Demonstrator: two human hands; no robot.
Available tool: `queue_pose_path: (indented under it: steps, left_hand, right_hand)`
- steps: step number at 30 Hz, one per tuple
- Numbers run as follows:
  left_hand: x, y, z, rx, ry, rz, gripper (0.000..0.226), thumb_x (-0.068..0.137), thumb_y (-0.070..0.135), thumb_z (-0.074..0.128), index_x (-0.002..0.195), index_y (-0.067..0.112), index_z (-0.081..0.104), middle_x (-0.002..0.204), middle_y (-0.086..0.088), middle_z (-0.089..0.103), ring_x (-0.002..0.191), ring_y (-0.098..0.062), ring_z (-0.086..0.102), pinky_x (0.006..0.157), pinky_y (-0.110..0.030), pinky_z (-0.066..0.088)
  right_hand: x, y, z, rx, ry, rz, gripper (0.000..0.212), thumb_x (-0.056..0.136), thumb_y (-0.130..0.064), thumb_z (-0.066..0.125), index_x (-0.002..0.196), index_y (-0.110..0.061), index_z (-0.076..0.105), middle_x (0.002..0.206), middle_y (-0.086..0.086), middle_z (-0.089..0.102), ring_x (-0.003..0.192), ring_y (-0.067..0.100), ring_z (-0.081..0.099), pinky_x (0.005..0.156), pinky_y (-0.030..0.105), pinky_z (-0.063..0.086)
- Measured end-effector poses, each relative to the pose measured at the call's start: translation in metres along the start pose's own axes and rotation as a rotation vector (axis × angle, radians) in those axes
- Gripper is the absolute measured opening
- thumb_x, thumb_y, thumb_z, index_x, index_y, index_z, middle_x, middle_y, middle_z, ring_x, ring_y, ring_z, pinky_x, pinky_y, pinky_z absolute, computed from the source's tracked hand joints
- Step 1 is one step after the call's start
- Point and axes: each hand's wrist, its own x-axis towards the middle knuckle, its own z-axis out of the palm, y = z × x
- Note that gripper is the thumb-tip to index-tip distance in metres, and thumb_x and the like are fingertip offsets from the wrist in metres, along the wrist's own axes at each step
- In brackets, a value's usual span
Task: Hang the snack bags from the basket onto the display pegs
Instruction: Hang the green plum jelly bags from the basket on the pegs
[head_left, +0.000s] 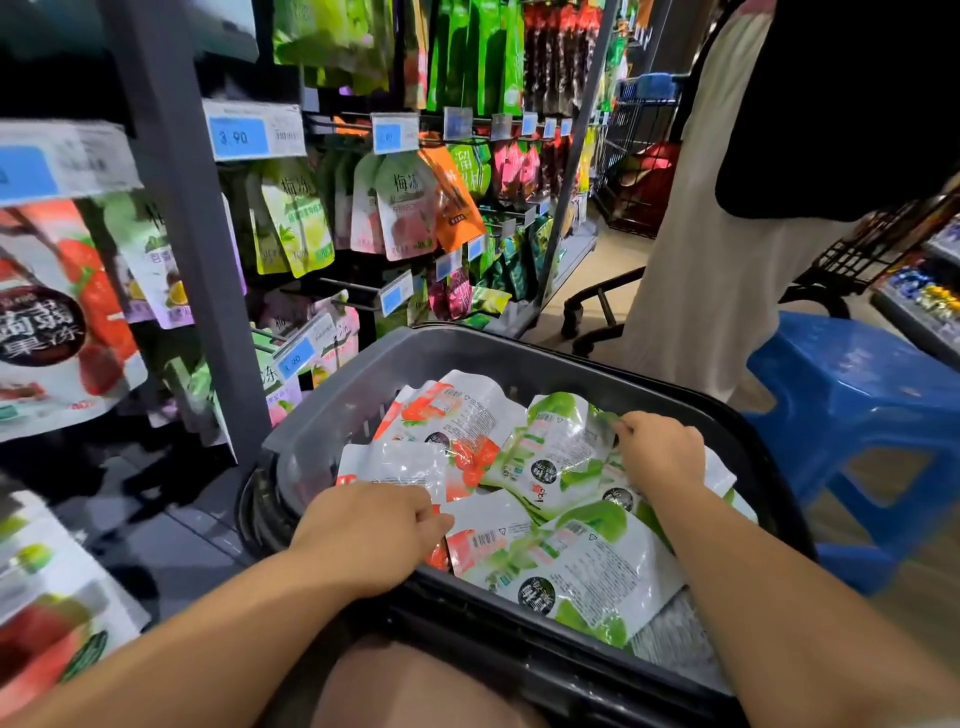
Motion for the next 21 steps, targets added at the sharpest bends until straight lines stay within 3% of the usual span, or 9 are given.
queue_pose_path:
  steps: [6, 10, 14, 18, 21]
  left_hand:
    - [-0.001, -0.001, 0.002, -0.019, 0.021, 0.013, 0.043, 0.096, 0.06, 0.033, 0.076, 0.025, 0.05, 0.085, 0.007, 0.06, 0.085, -0.015, 0.056, 0.071, -0.03, 0.04]
    - [-0.001, -0.002, 0.003, -0.027, 0.024, 0.004, 0.04, 0.095, 0.06, 0.034, 0.08, 0.027, 0.052, 0.091, 0.008, 0.063, 0.087, -0.015, 0.055, 0.073, -0.03, 0.039]
    - [-0.001, -0.002, 0.003, -0.048, 0.019, 0.001, 0.039, 0.095, 0.061, 0.035, 0.085, 0.028, 0.054, 0.098, 0.007, 0.066, 0.088, -0.016, 0.053, 0.073, -0.031, 0.037]
    - [-0.001, -0.002, 0.001, -0.063, 0.021, -0.005, 0.04, 0.094, 0.063, 0.036, 0.085, 0.029, 0.053, 0.099, 0.007, 0.066, 0.093, -0.017, 0.056, 0.073, -0.031, 0.036]
    - [0.0, -0.001, 0.002, -0.085, 0.014, -0.012, 0.041, 0.09, 0.068, 0.04, 0.087, 0.03, 0.053, 0.101, 0.007, 0.067, 0.098, -0.017, 0.058, 0.075, -0.03, 0.037]
  right_hand:
    - [-0.002, 0.005, -0.015, 0.291, 0.218, 0.055, 0.033, 0.102, -0.028, 0.044, 0.075, -0.015, 0.06, 0.07, 0.002, 0.06, 0.072, 0.029, 0.056, 0.078, 0.038, 0.036]
    - [-0.011, -0.003, -0.042, 0.646, 0.354, 0.029, 0.033, 0.102, -0.02, 0.046, 0.074, -0.003, 0.052, 0.069, 0.009, 0.052, 0.066, 0.026, 0.048, 0.062, 0.041, 0.038]
    - [-0.024, -0.02, -0.071, 0.86, 0.48, -0.021, 0.031, 0.103, -0.014, 0.046, 0.077, 0.002, 0.049, 0.071, 0.018, 0.05, 0.064, 0.029, 0.043, 0.06, 0.043, 0.036]
    - [-0.041, -0.04, -0.093, 1.01, 0.504, -0.049, 0.036, 0.104, -0.016, 0.045, 0.078, 0.008, 0.045, 0.068, 0.023, 0.047, 0.061, 0.024, 0.039, 0.059, 0.046, 0.035]
    - [-0.049, -0.053, -0.099, 1.12, 0.399, -0.07, 0.038, 0.104, -0.024, 0.046, 0.081, 0.007, 0.045, 0.07, 0.013, 0.044, 0.065, 0.016, 0.038, 0.063, 0.043, 0.036]
